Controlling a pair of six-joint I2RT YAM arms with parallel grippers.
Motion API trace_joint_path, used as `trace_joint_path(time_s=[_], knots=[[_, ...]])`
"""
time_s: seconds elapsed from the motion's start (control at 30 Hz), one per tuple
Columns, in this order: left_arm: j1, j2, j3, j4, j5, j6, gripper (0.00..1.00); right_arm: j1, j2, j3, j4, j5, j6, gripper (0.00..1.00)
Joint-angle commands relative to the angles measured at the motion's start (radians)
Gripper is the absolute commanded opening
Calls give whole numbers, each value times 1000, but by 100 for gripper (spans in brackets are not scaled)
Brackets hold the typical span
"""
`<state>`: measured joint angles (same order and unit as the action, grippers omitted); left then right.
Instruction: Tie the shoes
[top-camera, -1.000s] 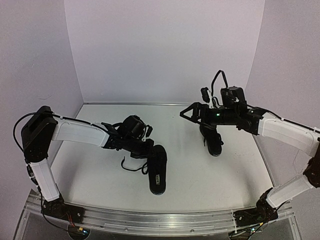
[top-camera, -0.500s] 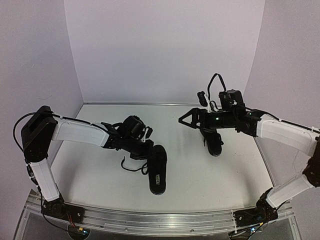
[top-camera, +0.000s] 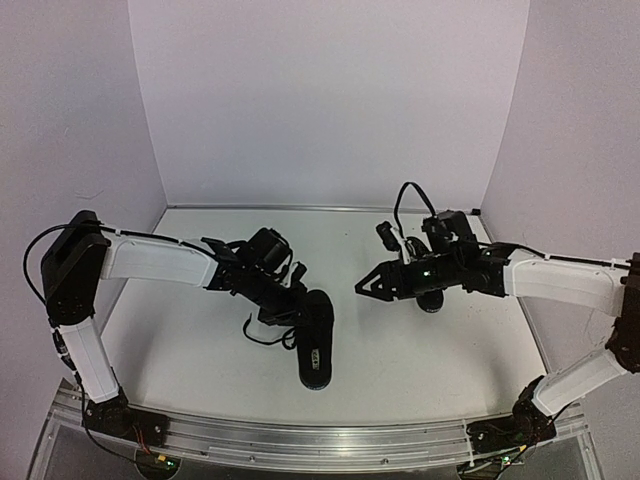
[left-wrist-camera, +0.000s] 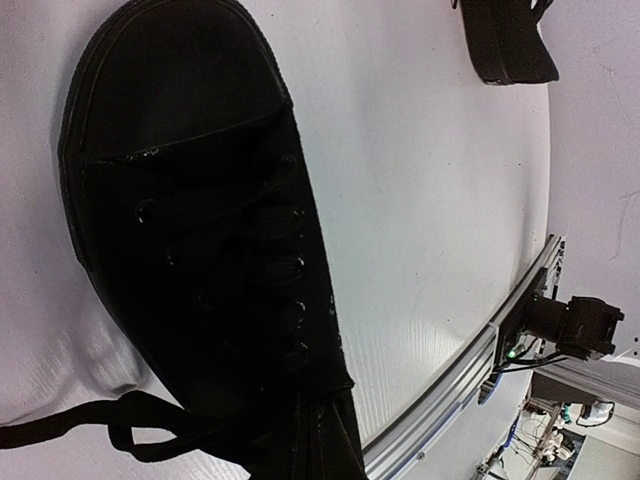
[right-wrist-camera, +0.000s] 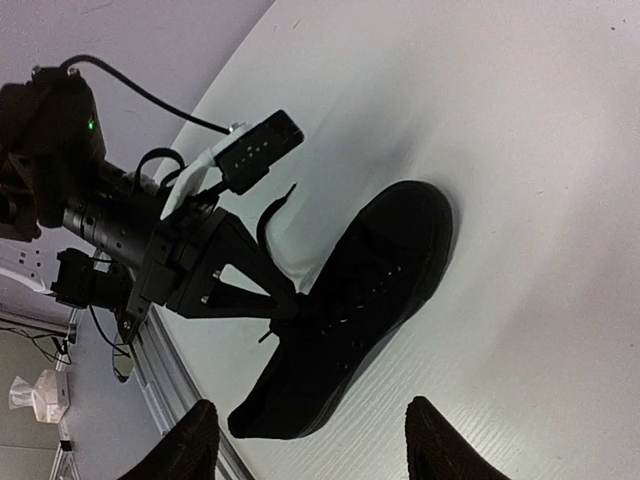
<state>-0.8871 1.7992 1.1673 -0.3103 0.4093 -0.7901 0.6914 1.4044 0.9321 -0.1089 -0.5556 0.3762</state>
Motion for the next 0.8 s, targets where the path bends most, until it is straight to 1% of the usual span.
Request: trace_joint_path(time_s=[0.0,0.1,0.2,0.3,0.4,0.5,0.77], knots=[[0,-30,56,-46,39,-31,0,65,13,-14,65,13,-17,54],[0,-33,56,-50,50,-48,0,122,35,-26,105,39,12,49],[0,-35,52,-41,63,-73,0,184,66,-48,191,58,75,46],[0,-34,37,-10,82,-103,0,233,113,-53,256,76,130,40],[0,-40,20,13,89,-120,0,274,158,-41,291,90,170,37],[0,-49,7,28,94,-128,0,301,198,-27,302,118,194,35],[0,-62,-10,52,93,-137,0,310,274,-10,324,148,240,33]])
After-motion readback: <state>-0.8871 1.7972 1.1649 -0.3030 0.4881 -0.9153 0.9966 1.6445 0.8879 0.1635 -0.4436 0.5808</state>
